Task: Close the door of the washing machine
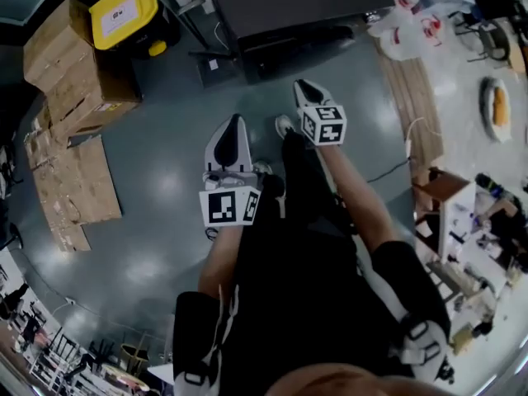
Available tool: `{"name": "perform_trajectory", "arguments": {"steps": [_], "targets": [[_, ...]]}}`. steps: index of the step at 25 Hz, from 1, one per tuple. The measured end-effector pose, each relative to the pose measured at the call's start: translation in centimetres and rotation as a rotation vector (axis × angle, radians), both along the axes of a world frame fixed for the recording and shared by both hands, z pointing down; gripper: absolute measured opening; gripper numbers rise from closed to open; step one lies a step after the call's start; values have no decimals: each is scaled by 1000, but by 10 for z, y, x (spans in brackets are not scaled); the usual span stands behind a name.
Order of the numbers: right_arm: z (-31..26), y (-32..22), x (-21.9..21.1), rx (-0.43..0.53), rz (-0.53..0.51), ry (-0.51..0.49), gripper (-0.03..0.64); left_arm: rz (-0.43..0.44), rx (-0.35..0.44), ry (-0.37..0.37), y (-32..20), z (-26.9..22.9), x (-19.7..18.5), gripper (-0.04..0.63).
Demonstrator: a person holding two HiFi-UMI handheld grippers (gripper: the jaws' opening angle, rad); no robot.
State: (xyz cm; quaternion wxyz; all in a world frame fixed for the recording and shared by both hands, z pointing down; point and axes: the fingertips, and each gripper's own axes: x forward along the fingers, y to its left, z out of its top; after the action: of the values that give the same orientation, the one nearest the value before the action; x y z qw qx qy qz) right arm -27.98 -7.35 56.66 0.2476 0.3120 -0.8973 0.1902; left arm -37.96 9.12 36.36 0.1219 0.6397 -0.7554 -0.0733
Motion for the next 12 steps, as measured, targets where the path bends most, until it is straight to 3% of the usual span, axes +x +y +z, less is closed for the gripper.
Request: {"name": "perform_trajectory", "arguments": {"steps": [6,12], "targets": [[-132,27,66,48,45,-159,25,61,-2,-27,11,-46,45,5],[-205,47,121,116,60,-226,17,89,2,-24,12,-72,90,5]]}}
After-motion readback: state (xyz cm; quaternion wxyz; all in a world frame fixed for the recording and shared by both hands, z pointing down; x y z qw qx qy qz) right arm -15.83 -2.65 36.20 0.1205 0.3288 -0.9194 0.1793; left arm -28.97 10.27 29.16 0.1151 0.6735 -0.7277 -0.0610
